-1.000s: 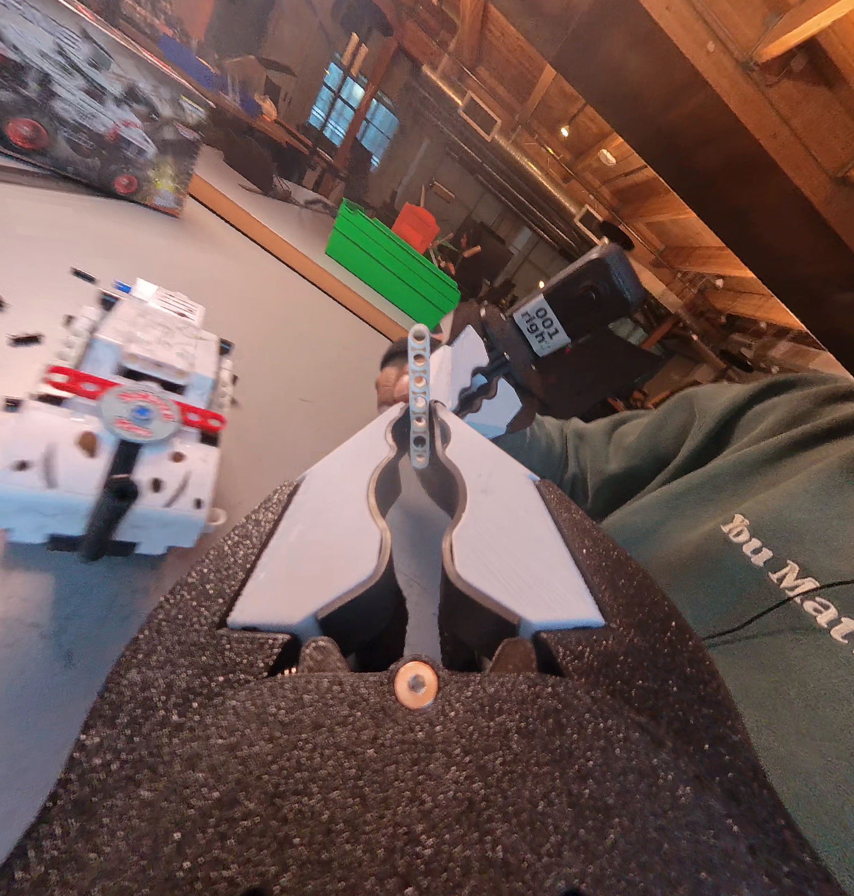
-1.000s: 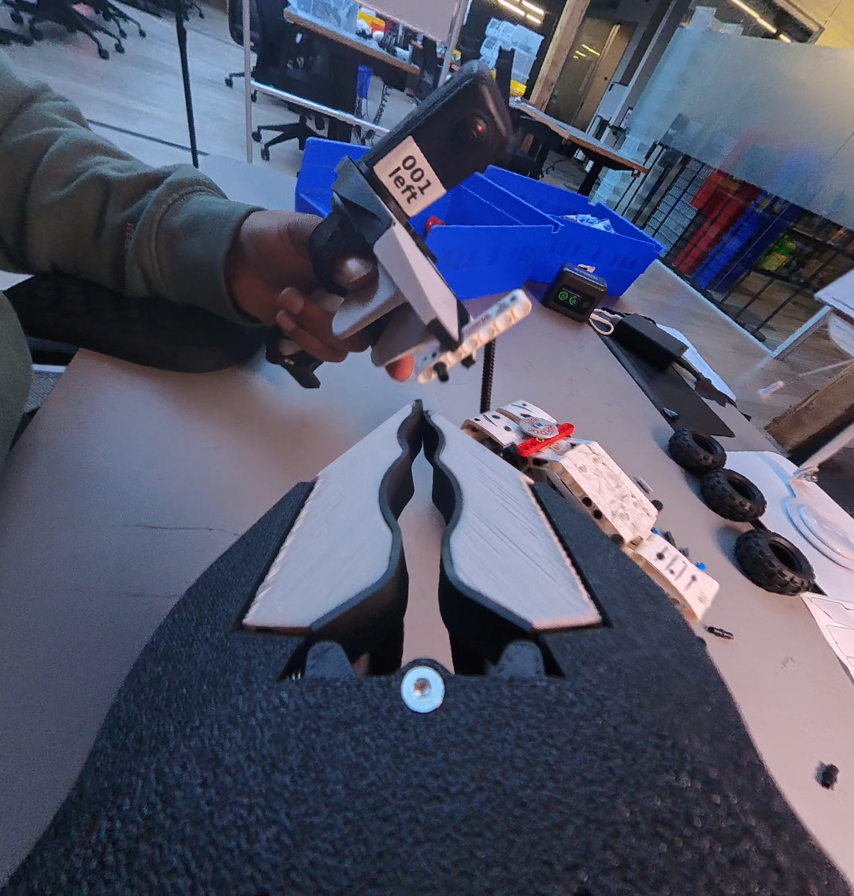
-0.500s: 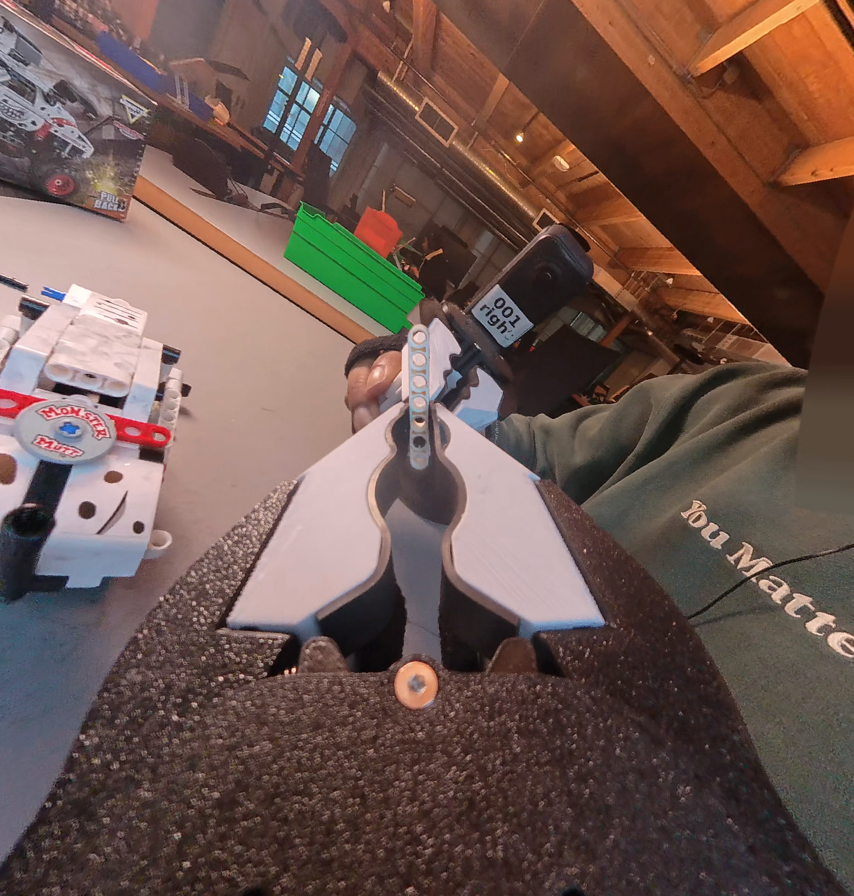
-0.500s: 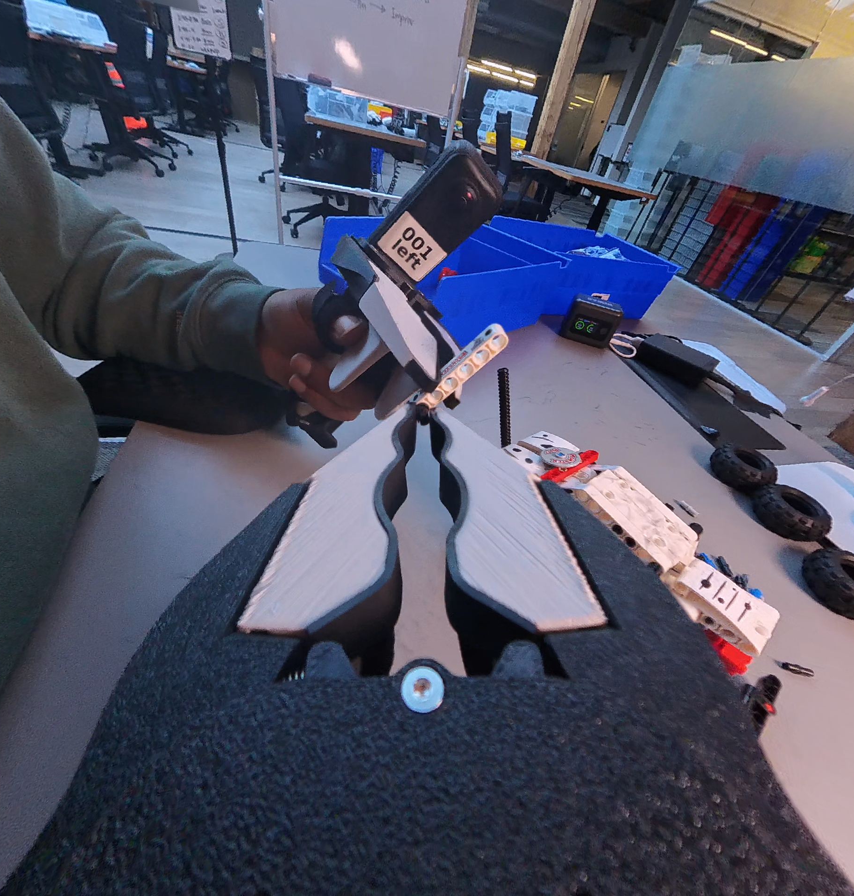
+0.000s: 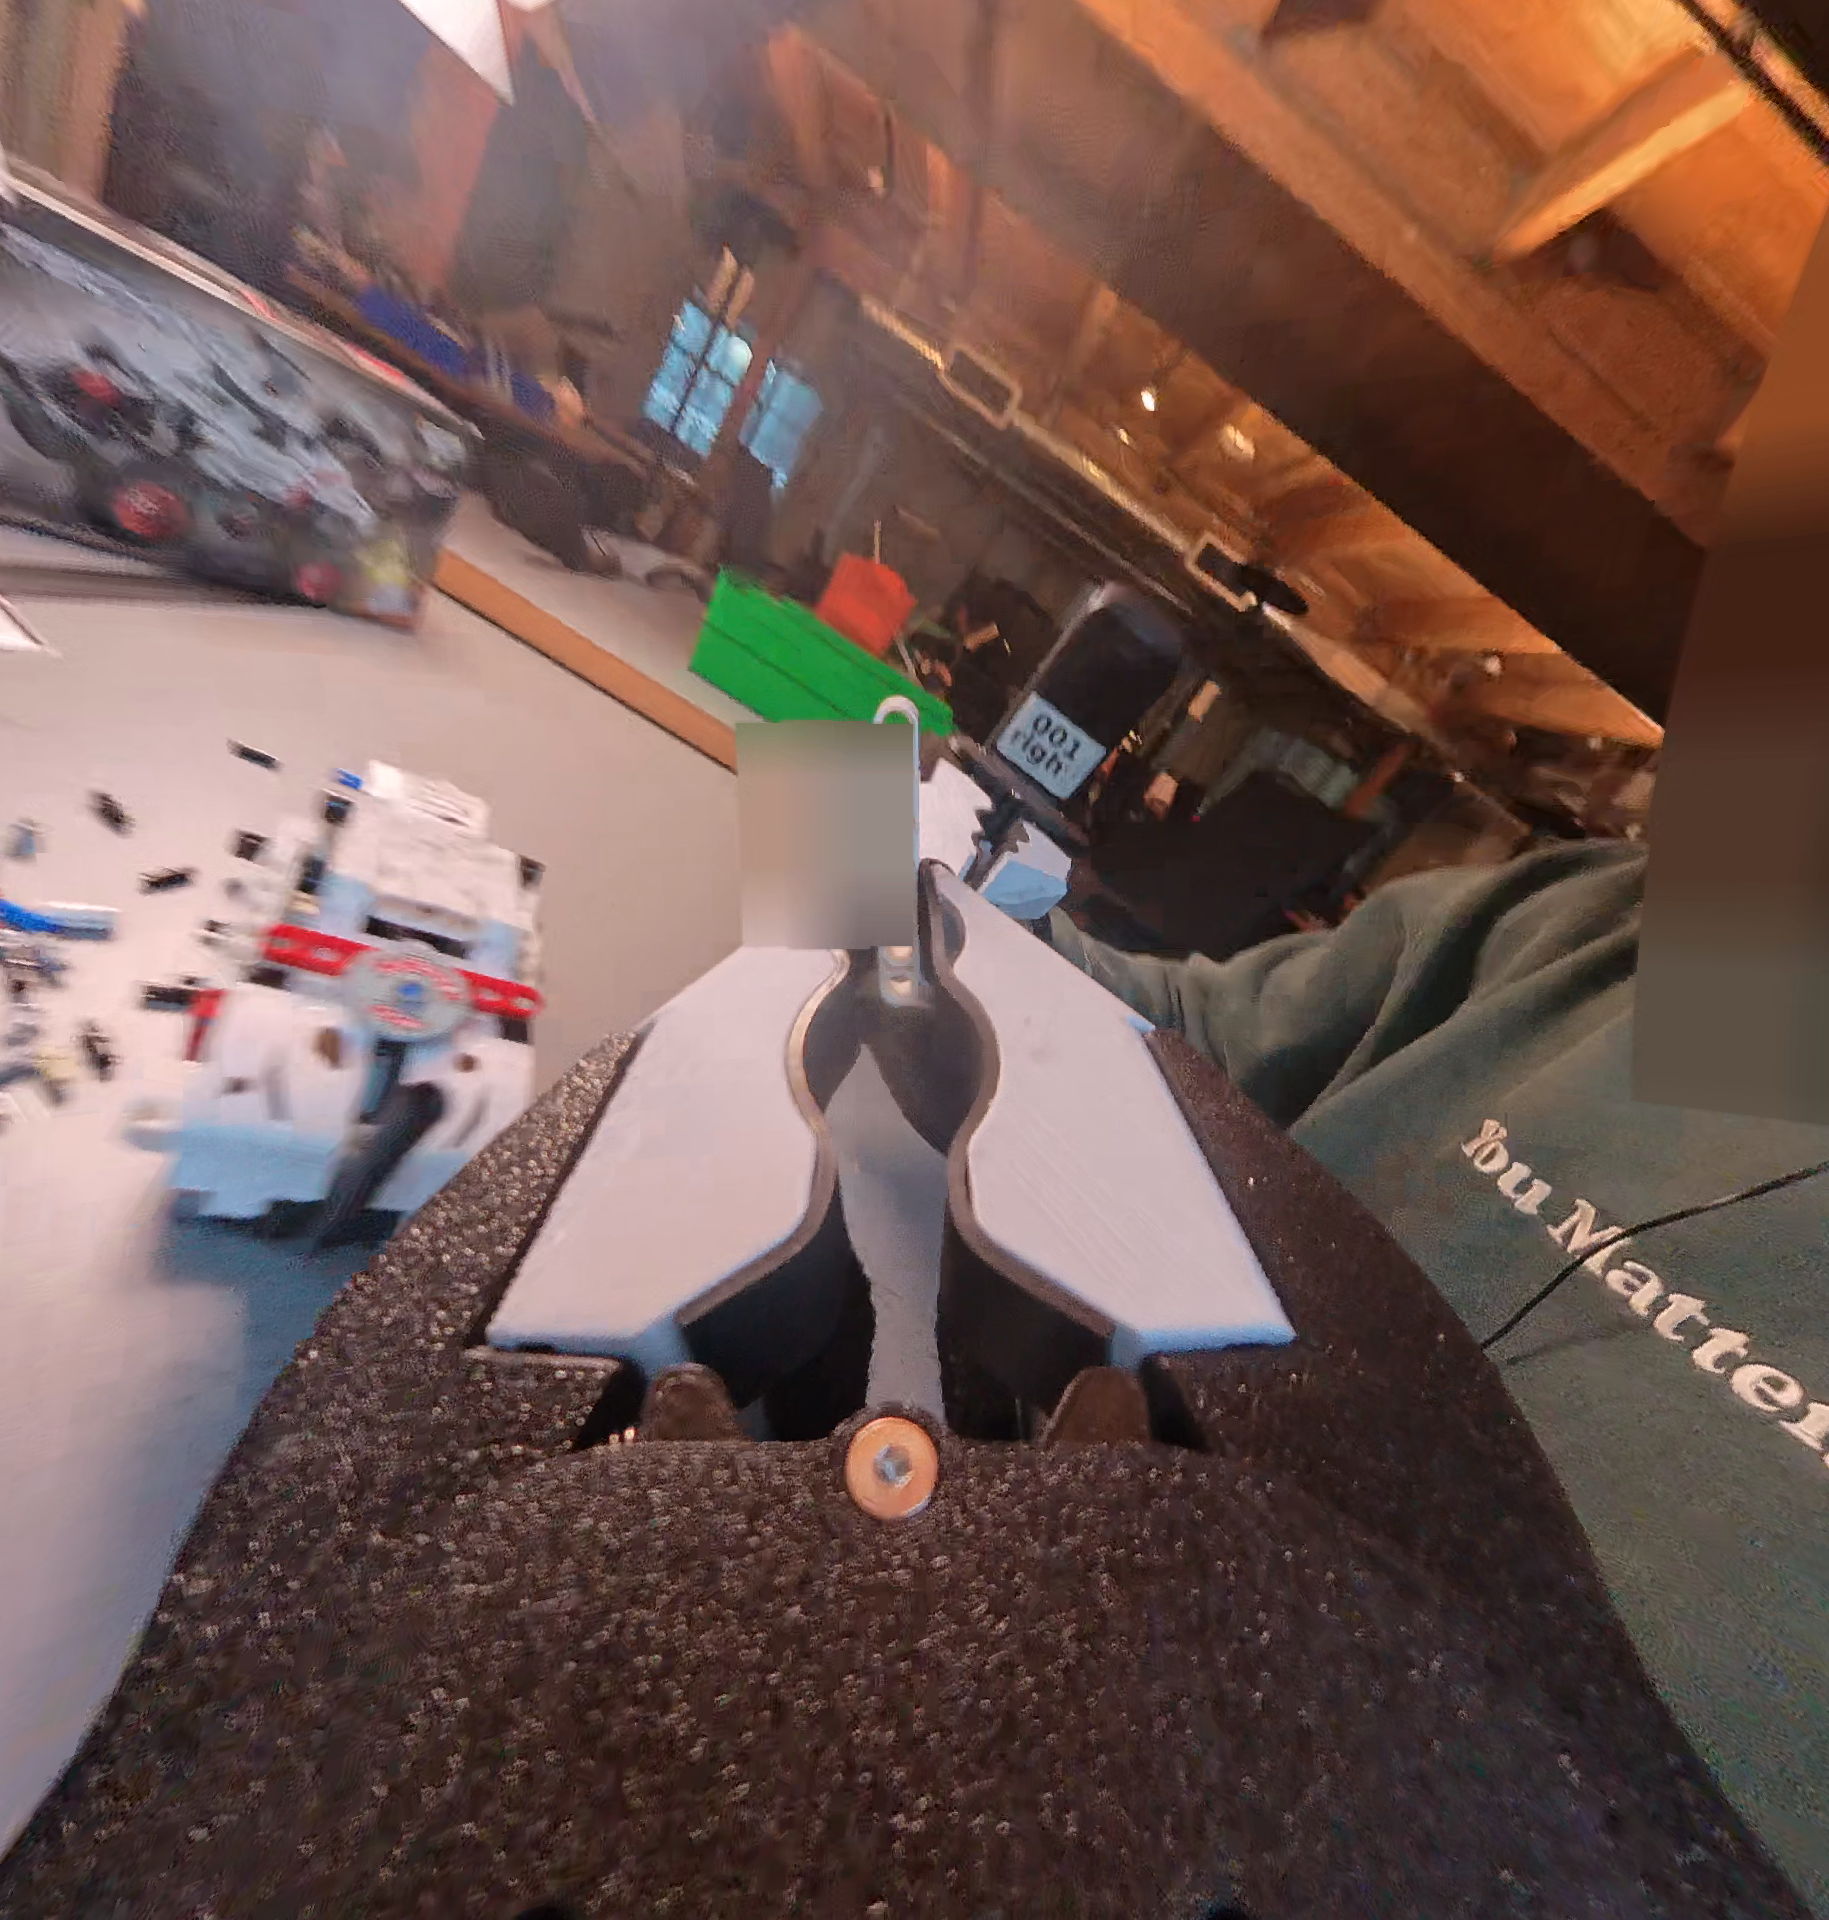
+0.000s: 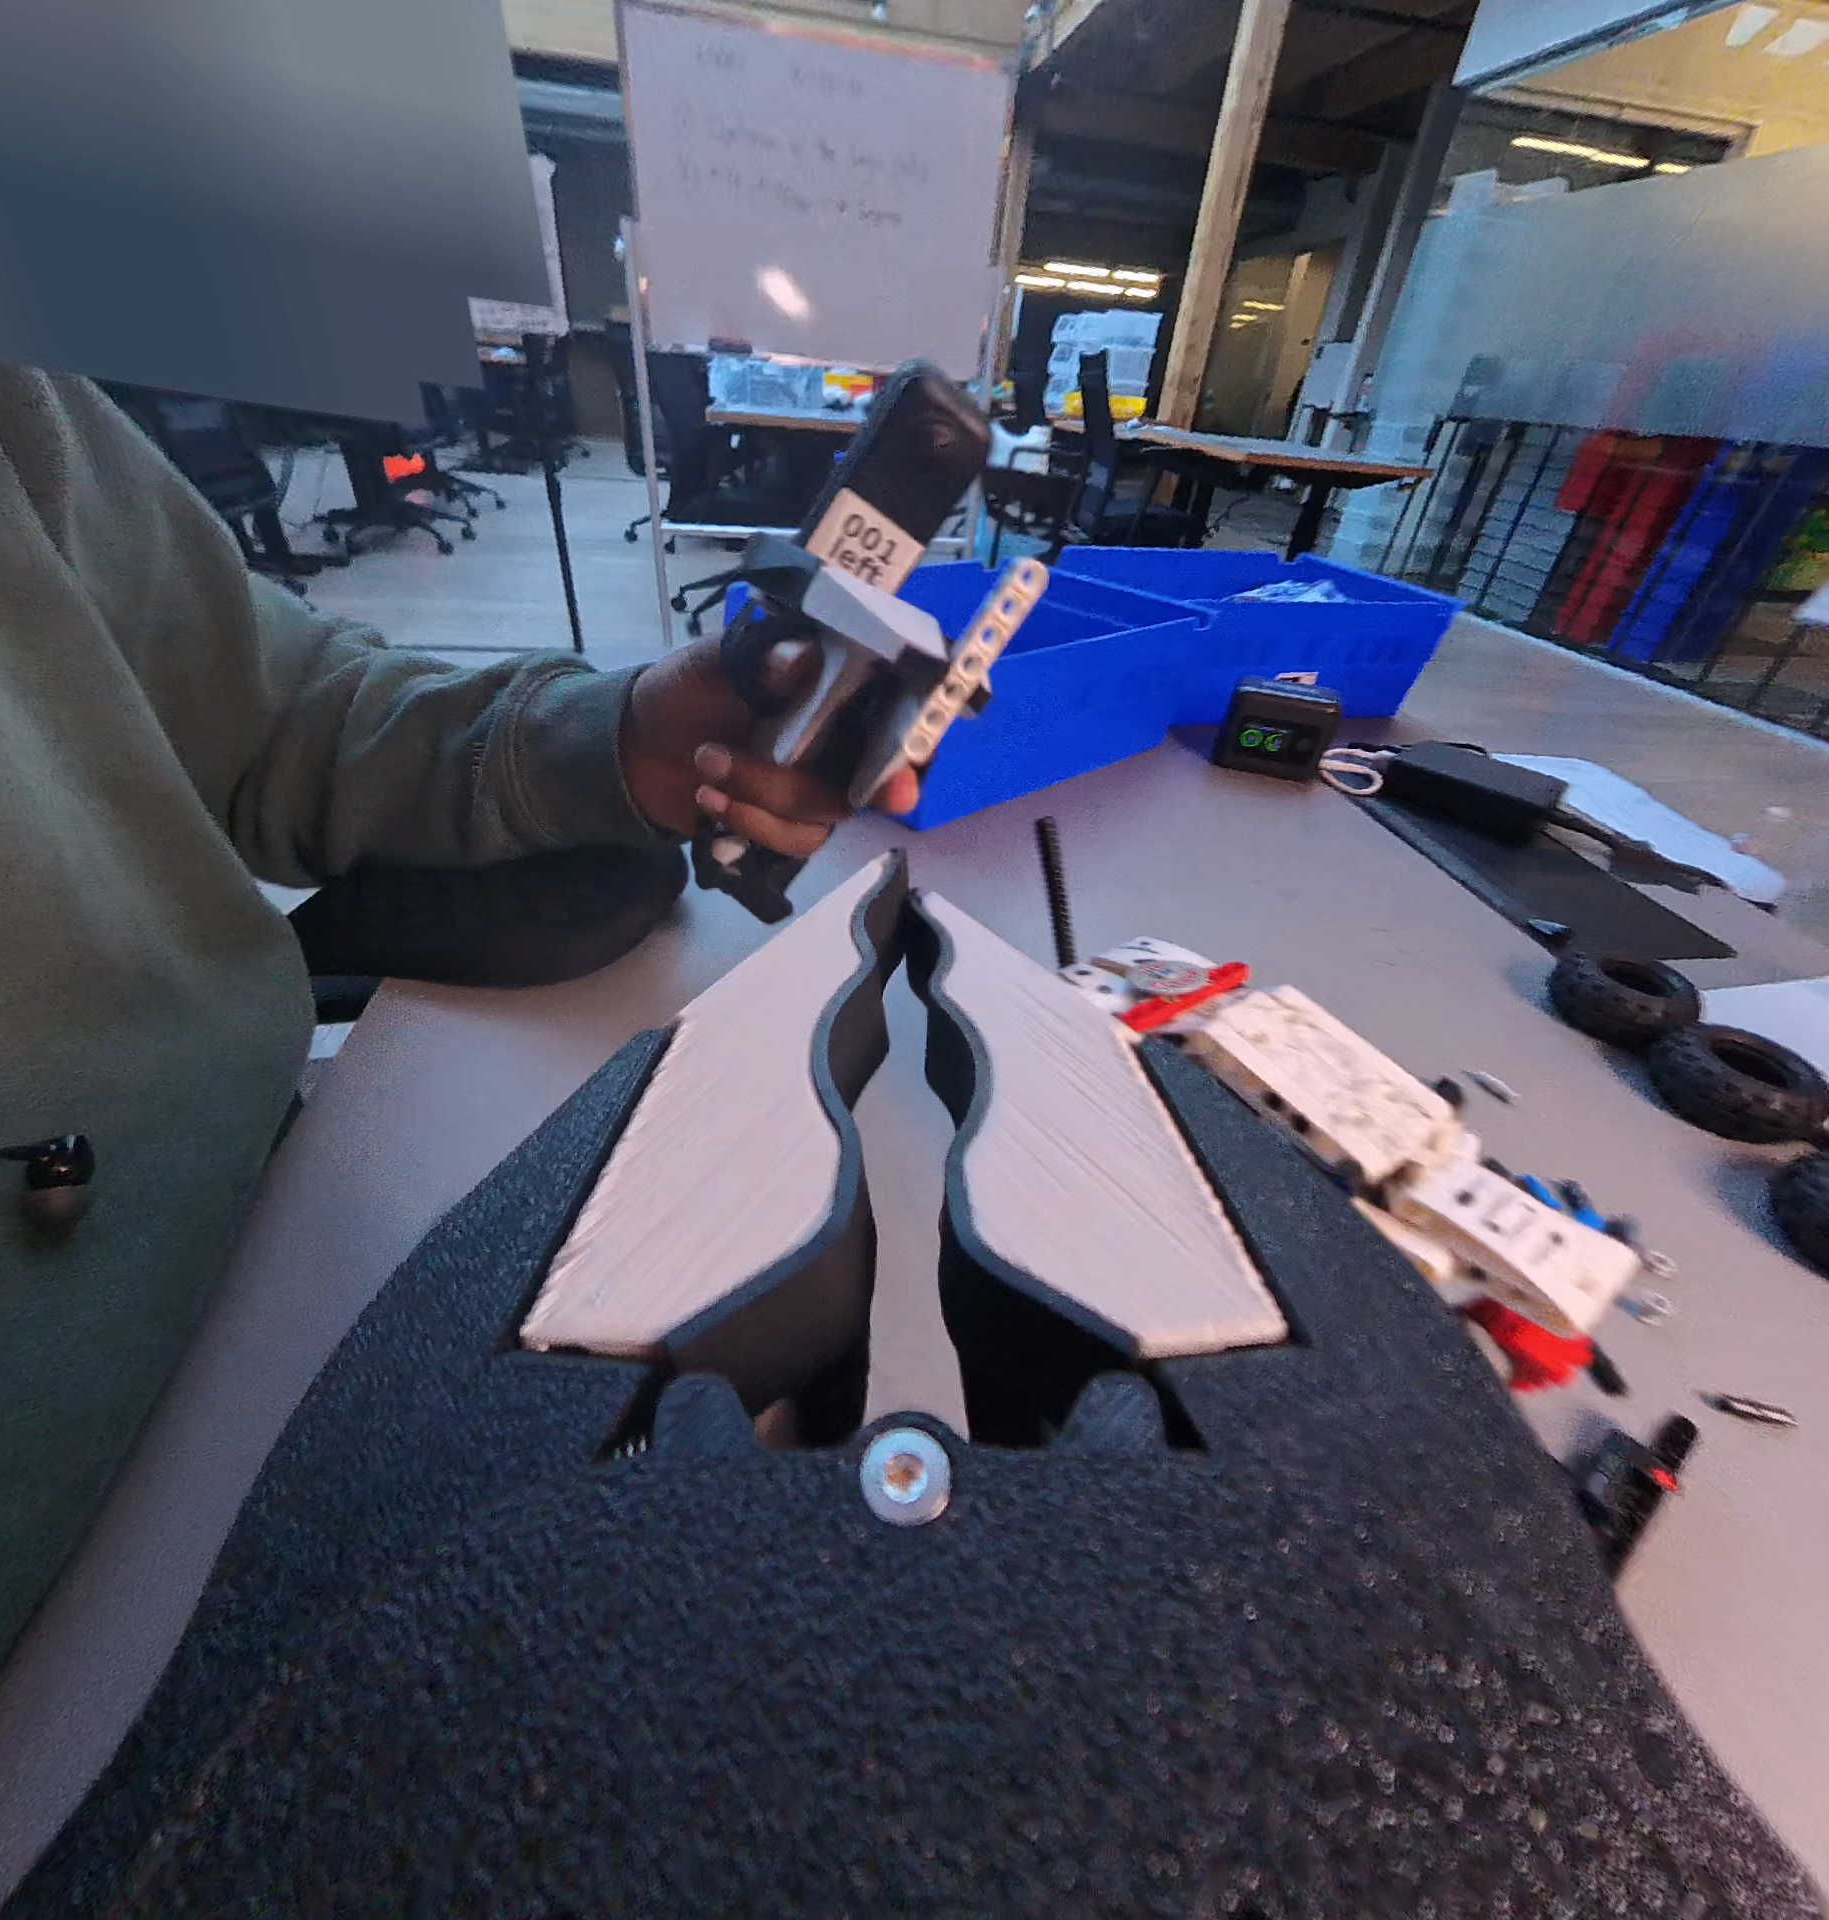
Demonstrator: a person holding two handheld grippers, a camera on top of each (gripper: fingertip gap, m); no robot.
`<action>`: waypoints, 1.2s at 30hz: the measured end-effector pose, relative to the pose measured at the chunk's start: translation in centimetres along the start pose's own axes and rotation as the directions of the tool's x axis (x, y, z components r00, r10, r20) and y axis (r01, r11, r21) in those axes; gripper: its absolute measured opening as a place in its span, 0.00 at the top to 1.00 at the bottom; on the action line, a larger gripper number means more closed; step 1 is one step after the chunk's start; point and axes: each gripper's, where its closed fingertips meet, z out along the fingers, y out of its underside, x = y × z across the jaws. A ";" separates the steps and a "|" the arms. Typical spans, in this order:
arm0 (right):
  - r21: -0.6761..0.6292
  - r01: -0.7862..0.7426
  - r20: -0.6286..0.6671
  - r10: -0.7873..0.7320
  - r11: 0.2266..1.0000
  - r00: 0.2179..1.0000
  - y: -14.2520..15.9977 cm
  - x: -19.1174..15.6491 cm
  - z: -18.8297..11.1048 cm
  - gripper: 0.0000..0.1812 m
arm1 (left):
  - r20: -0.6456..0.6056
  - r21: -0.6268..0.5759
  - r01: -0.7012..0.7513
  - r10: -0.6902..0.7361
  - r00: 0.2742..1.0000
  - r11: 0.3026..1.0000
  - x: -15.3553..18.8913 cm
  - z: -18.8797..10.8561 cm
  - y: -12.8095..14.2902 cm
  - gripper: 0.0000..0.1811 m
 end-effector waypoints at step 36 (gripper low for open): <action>-0.694 0.136 0.249 0.059 0.707 0.967 14.7 -3.7 -2.9 0.84 | 0.194 -0.044 -0.100 0.107 0.975 0.994 -3.0 -1.7 0.4 0.96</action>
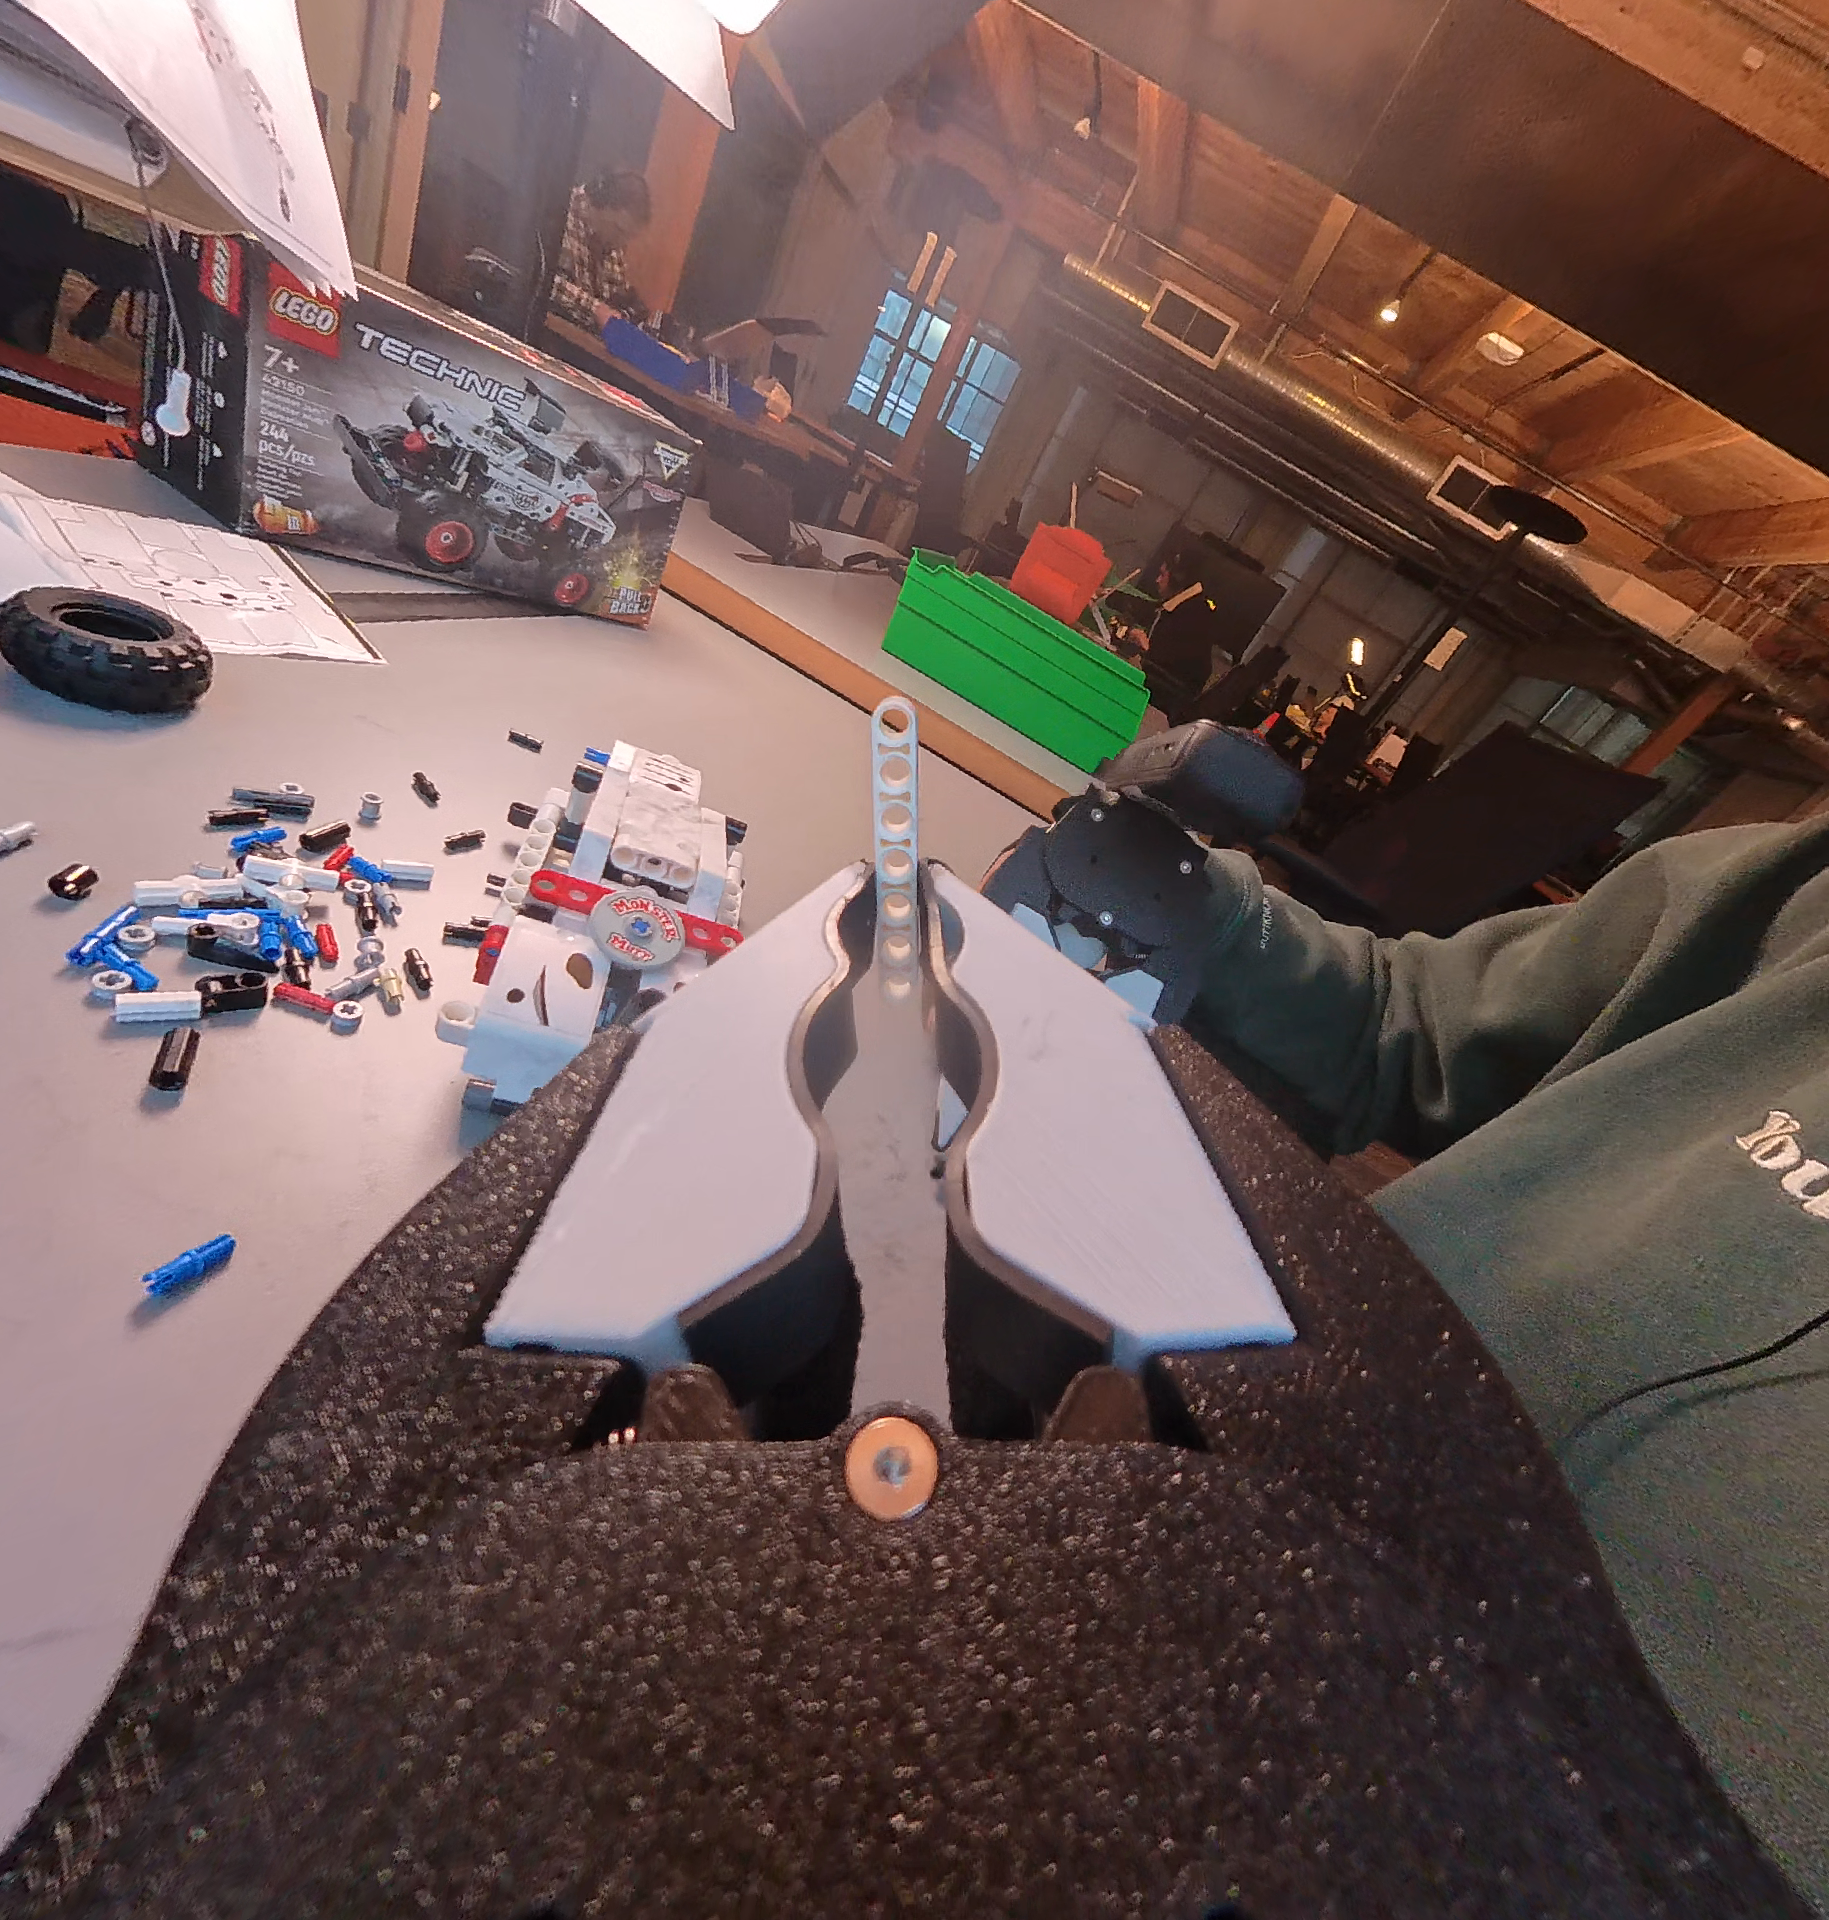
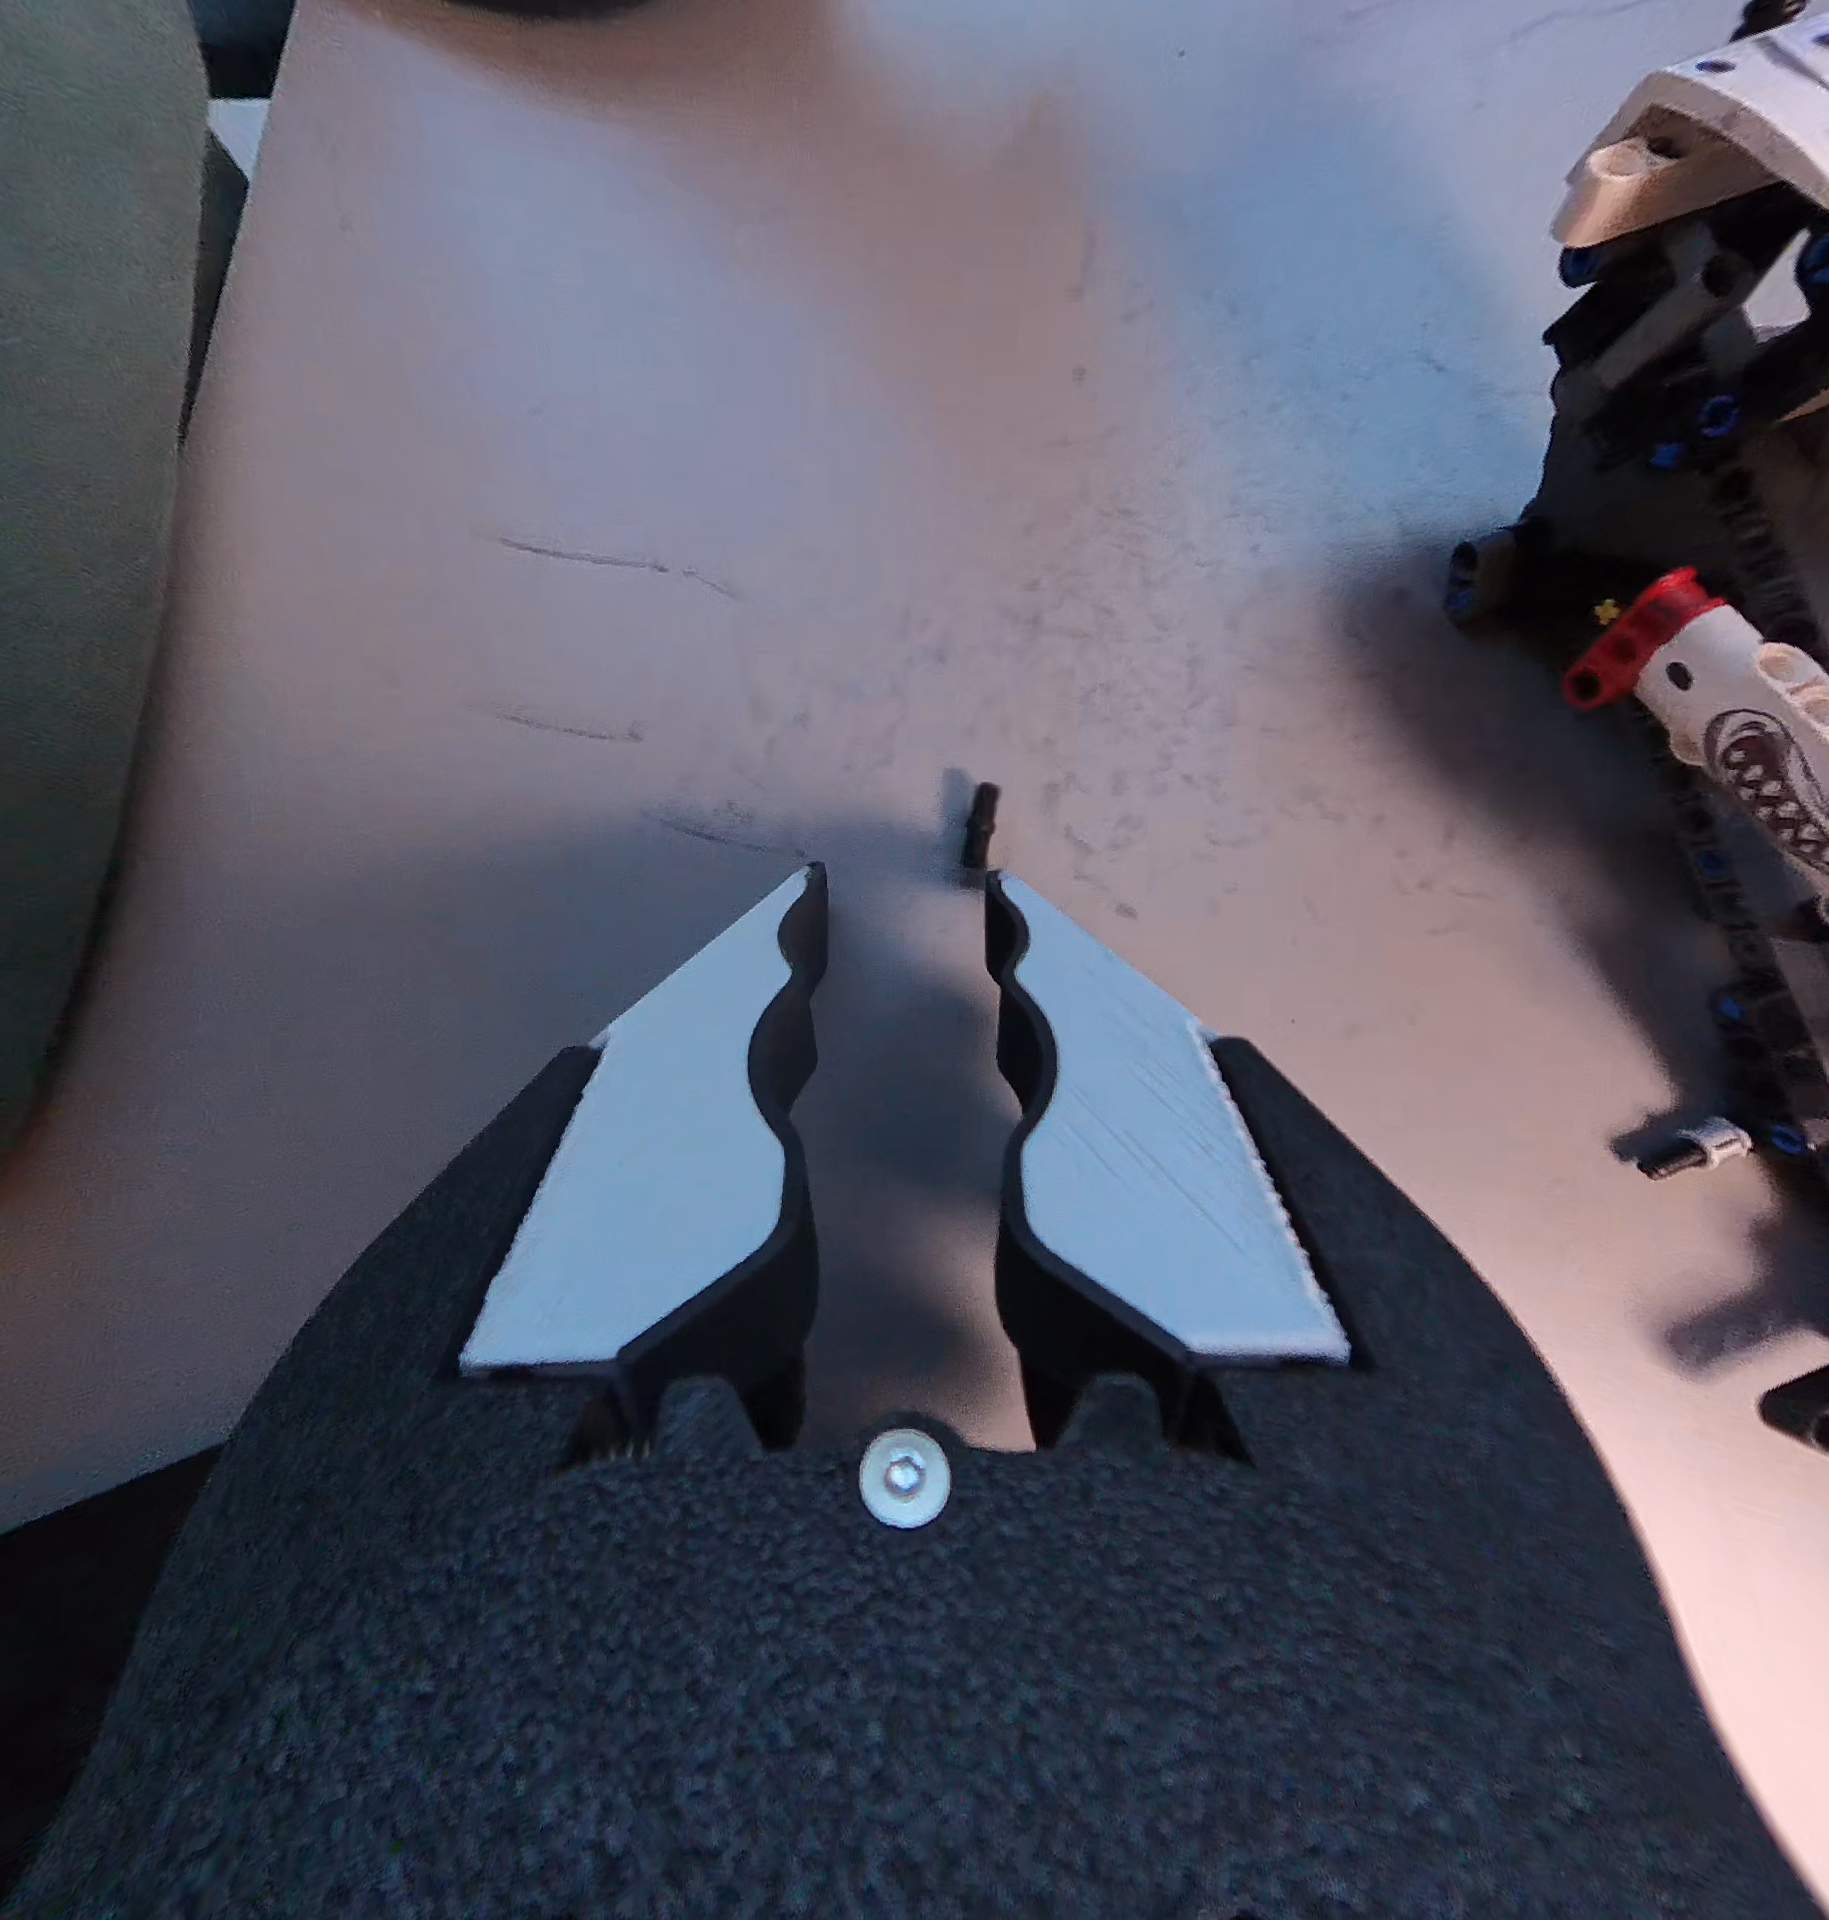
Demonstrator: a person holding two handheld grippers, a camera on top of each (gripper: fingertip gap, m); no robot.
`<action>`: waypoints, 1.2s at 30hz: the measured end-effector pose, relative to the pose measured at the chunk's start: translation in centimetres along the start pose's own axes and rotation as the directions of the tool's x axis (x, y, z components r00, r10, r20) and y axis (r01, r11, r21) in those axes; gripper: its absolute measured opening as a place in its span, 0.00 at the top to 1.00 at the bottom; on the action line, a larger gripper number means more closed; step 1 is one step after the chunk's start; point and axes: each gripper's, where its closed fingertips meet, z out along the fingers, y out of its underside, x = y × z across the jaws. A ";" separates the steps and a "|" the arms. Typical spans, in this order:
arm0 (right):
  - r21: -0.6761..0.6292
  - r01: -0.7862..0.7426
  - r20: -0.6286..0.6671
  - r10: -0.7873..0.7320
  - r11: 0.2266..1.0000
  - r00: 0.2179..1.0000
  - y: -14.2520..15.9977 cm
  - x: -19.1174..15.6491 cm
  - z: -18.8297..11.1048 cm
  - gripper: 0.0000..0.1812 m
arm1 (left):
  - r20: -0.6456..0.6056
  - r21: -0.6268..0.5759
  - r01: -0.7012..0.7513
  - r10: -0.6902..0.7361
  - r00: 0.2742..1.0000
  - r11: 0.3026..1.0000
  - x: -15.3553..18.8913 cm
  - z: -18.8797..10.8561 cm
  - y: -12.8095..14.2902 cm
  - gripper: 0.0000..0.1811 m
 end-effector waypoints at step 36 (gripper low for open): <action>0.036 -0.275 -0.405 0.266 0.961 0.875 -1.8 26.7 -3.8 0.98 | 0.590 -0.053 -0.240 0.224 0.775 0.969 -5.9 -11.9 -9.1 0.96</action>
